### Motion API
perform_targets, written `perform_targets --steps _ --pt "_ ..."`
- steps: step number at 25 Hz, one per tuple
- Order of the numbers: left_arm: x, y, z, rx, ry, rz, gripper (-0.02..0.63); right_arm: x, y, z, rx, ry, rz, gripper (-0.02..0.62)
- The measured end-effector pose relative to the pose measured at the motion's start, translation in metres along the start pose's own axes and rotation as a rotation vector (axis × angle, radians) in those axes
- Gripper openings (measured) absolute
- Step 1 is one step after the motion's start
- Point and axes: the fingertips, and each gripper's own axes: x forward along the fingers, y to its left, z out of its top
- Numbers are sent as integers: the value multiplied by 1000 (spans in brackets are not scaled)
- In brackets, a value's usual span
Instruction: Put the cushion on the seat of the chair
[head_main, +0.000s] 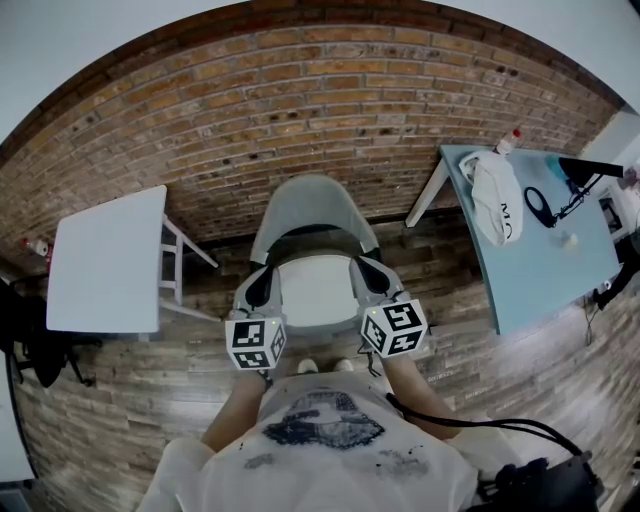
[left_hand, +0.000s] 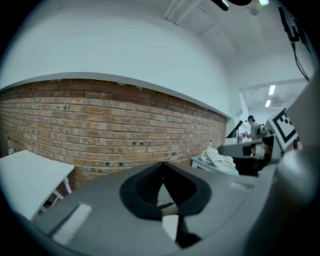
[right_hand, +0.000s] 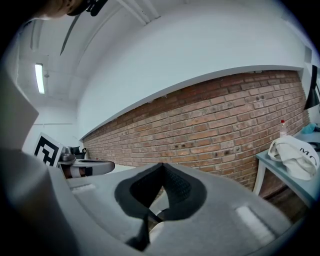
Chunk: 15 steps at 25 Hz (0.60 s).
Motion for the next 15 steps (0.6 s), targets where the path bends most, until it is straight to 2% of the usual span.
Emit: perform_targets --steps 15 --pt "3 6 -2 -5 13 9 -9 7 3 -4 0 14 9 -3"
